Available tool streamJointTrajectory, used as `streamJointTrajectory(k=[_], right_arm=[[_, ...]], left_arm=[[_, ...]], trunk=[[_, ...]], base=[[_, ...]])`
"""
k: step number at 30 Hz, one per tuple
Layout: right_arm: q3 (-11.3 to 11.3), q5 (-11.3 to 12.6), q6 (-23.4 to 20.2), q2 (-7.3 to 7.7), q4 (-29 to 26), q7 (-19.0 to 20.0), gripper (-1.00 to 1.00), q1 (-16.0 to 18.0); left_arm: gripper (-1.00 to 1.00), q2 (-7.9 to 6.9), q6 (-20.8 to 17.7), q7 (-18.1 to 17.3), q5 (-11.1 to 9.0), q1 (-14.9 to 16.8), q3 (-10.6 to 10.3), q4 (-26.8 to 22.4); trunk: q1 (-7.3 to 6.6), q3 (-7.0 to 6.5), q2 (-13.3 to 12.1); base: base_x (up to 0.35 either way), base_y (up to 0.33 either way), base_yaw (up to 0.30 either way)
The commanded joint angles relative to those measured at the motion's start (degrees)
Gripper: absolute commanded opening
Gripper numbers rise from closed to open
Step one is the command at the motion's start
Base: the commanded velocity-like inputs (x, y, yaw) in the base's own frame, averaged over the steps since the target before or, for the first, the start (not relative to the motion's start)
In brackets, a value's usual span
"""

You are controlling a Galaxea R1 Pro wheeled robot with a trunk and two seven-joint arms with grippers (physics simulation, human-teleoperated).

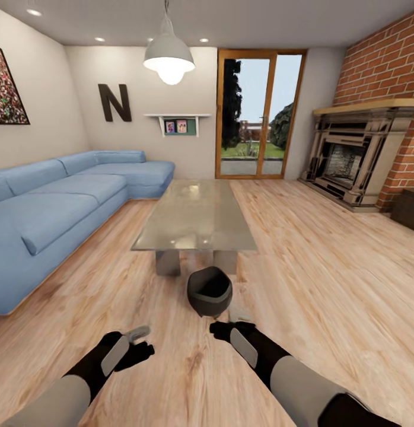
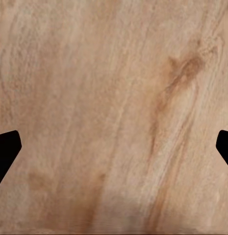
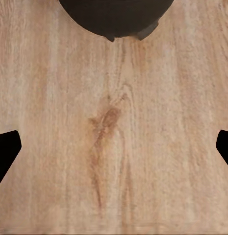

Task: Place each of the two pumpkins and all three candles from the living room inside a cabinet in the living room (use any cabinet), then make sure every cabinet is closed, and position the cauldron so it is next to a table in the living room.

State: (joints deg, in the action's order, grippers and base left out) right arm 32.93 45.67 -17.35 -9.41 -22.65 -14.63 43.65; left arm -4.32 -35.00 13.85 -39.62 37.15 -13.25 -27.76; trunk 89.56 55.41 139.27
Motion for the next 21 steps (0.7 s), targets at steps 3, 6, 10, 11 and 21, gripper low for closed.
streamJointTrajectory(k=[3,6,10,11,21], right_arm=[[0.5,0.7,0.2,1.10,0.1,-0.5,1.00,-2.2],[0.4,0.6,0.7,1.83,0.0,-0.4,1.00,-5.2],[0.4,0.8,3.1,3.53,0.6,-0.3,1.00,-7.1],[0.4,0.9,3.4,3.70,0.7,-0.3,1.00,-7.3],[0.4,0.9,5.8,4.48,3.1,1.5,1.00,-9.1]], left_arm=[[1.00,0.24,3.0,0.5,-0.5,-0.1,-0.6,0.9],[1.00,0.49,4.9,0.5,-0.2,-0.3,-0.7,3.7],[1.00,0.95,7.9,0.5,-0.2,-0.4,-0.7,5.7],[1.00,0.98,8.2,0.5,-0.2,-0.4,-0.7,5.7],[1.00,1.08,9.4,0.5,-0.2,-0.6,-0.7,6.0]], trunk=[[-0.71,-0.49,-1.2],[-1.37,-1.03,-2.4],[-2.25,-1.75,-4.0],[-2.47,-1.93,-4.4],[-4.67,-3.72,-8.4]], base=[[-0.327,0.077,0.000],[-0.326,0.070,0.000],[-0.281,0.021,0.000],[-0.153,0.006,0.000],[-0.018,0.001,0.000]])
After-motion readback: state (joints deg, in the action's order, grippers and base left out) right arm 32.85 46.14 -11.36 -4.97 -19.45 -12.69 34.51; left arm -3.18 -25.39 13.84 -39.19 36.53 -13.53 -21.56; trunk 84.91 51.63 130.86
